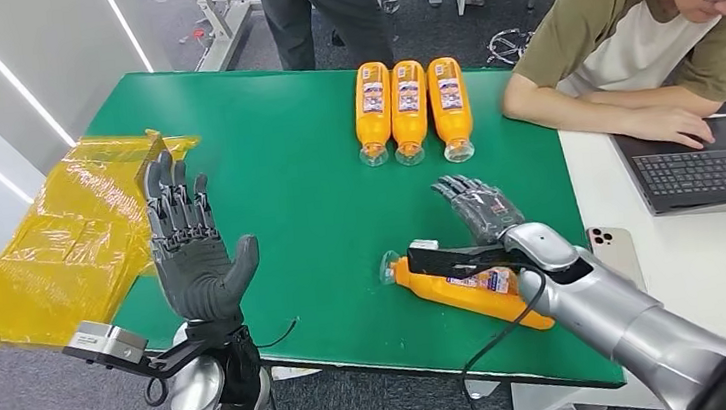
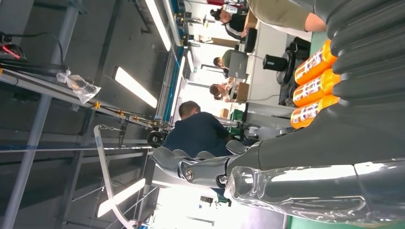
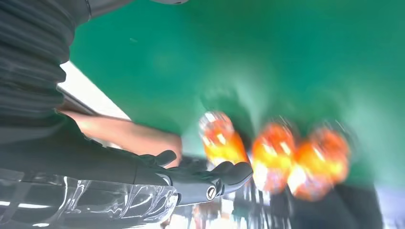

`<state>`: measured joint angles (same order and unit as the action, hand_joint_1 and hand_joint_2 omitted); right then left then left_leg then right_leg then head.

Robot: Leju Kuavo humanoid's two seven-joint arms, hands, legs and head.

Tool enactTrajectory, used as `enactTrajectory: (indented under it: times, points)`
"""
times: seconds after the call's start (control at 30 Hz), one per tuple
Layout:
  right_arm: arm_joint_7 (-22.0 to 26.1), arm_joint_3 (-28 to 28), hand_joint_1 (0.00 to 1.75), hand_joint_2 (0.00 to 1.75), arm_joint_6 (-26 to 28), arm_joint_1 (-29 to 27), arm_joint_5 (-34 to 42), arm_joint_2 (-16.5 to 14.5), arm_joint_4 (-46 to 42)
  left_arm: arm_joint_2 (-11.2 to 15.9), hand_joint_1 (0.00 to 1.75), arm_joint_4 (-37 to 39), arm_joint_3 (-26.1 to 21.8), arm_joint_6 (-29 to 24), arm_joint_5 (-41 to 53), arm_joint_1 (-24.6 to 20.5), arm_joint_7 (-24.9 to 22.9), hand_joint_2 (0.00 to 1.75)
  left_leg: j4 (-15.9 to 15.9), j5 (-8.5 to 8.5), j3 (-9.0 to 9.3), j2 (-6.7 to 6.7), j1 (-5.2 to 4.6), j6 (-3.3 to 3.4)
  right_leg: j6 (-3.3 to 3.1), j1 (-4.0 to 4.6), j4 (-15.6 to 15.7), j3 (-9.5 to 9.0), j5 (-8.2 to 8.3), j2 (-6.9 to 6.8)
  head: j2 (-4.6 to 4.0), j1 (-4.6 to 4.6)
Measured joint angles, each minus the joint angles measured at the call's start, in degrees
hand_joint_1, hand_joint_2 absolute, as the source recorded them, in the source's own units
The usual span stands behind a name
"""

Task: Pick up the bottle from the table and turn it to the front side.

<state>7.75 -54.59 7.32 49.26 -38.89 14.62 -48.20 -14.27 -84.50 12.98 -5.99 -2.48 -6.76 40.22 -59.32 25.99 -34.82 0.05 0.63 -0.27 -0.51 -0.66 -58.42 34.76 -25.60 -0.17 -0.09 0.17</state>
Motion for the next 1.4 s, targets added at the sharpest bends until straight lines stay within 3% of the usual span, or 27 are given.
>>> enactTrajectory:
  times: [0.13, 0.27, 0.33, 0.5, 0.7, 1.0, 1.4]
  points:
    - [-1.0, 1.1, 0.00, 1.75, 10.1, -2.7, -3.3, -1.5, -2.0, 0.0, 0.00, 0.0, 0.0, 0.1, 0.2, 0.0, 0.0, 1.75, 0.0, 0.00, 0.00, -0.02, 0.01, 0.00, 0.00, 0.00, 0.0, 0.02, 0.00, -0.03, 0.00, 0.00]
    - [0.2, 2.7, 0.00, 1.75, 15.6, -5.5, -3.1, -2.7, -4.5, 0.0, 0.00, 0.0, 0.0, 0.2, 0.5, 0.0, 0.0, 1.75, 0.0, 0.00, 0.00, -0.02, 0.01, 0.00, 0.00, 0.01, 0.0, 0.02, -0.01, -0.03, 0.00, 0.00]
    - [2.6, 3.6, 0.00, 1.75, 13.5, -6.7, 0.7, -3.2, -5.6, 0.0, 0.00, 0.0, 0.0, 0.2, 0.5, 0.0, 0.0, 1.75, 0.0, 0.00, 0.00, -0.01, 0.01, 0.00, 0.00, 0.01, 0.0, 0.02, -0.01, -0.02, 0.00, 0.00]
    - [8.1, 5.6, 0.00, 1.75, -4.0, -9.4, 14.6, -4.2, -7.0, 0.0, 0.00, 0.0, 0.0, 0.2, 0.4, 0.0, 0.0, 1.75, 0.0, 0.00, -0.01, -0.02, 0.00, 0.00, 0.00, 0.00, 0.0, 0.03, -0.01, -0.04, 0.00, -0.01]
    - [7.9, 6.2, 0.00, 1.75, -12.7, -9.6, 17.2, -4.2, -5.5, 0.0, 0.00, 0.0, 0.0, 0.0, 0.4, 0.0, 0.0, 1.75, 0.0, 0.00, -0.01, -0.01, 0.00, 0.00, 0.00, -0.01, 0.0, 0.02, 0.00, -0.02, 0.00, 0.01]
    - [5.4, 5.7, 0.00, 1.75, -15.0, -7.2, 13.5, -3.3, -2.7, 0.0, 0.00, 0.0, 0.0, -0.2, 0.1, 0.0, 0.0, 1.75, 0.0, 0.00, -0.01, -0.01, -0.01, 0.00, 0.00, -0.02, 0.0, 0.02, 0.00, -0.02, 0.00, -0.01]
    - [1.2, 4.1, 0.00, 1.75, -10.9, -5.1, 7.3, -1.3, -2.6, 0.0, 0.00, 0.0, 0.0, -0.2, 0.0, 0.0, 0.0, 1.75, 0.0, 0.00, -0.01, -0.01, -0.01, 0.01, 0.00, -0.02, 0.0, 0.03, 0.00, -0.02, 0.00, 0.00]
